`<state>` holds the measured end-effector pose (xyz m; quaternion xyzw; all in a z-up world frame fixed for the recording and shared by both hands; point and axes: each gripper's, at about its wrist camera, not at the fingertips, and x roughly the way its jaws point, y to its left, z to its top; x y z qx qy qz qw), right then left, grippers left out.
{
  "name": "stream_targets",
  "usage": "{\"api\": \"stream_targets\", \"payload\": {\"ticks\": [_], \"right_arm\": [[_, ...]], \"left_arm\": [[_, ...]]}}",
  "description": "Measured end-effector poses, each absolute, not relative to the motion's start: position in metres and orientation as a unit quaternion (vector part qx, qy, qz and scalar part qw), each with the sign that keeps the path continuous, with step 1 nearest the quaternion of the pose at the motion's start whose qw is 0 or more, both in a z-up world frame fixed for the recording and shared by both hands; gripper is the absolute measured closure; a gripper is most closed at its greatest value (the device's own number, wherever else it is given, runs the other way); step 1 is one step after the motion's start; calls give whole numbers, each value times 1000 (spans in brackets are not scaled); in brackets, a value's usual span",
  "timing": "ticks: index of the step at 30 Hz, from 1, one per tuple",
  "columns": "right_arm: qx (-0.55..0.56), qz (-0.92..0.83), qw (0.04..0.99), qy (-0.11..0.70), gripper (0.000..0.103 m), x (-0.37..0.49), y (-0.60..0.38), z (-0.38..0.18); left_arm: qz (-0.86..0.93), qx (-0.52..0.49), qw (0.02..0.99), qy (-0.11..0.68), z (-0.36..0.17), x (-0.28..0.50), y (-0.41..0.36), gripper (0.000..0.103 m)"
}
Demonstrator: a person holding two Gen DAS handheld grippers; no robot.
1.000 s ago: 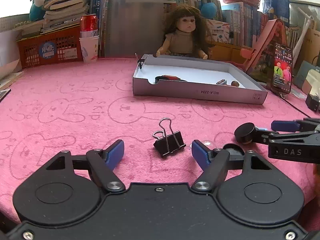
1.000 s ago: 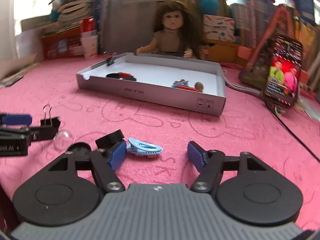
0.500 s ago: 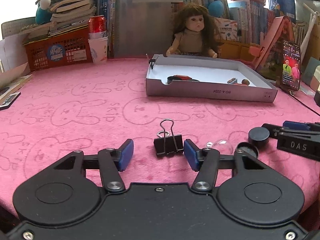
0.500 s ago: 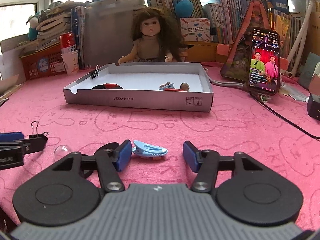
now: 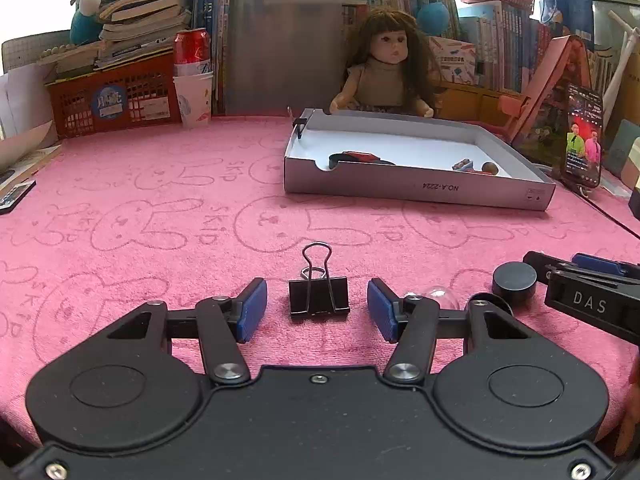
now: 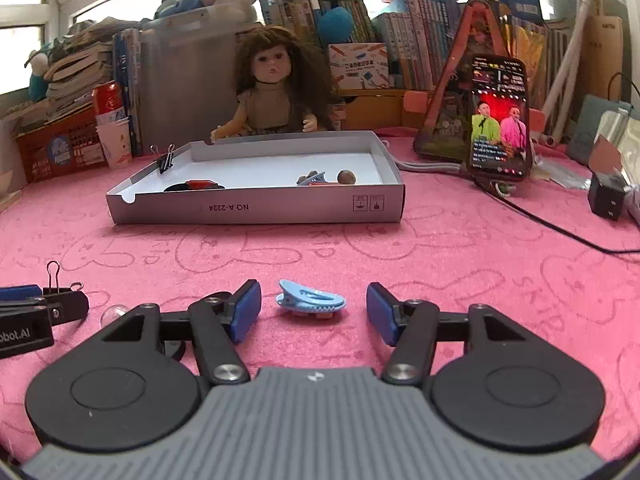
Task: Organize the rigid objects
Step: 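Close the left tool on the binder clip while the right tool grasps the blue hair clip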
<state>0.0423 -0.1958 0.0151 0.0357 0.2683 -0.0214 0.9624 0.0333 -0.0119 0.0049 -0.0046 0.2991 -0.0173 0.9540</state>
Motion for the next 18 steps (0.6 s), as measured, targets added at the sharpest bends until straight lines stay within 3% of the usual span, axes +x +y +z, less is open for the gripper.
{"api": "stream_targets", "payload": {"ticks": [5,8,11,18], "right_arm": [[63,-35,961,266,32,42,-197,16],[62,-35,961,267,43,43,-194,16],[54,-35,961,267,57,43,-192,15],[50,-33,962,266,60,42,-191,15]], "left_arm": [[-17,-8,954,299,5,35,-12,49],[-13,-2,954,299,4,36,-14,56],[-18,8,955,296,4,35,-16,73],[-19,1,954,299,6,36,-15,73]]}}
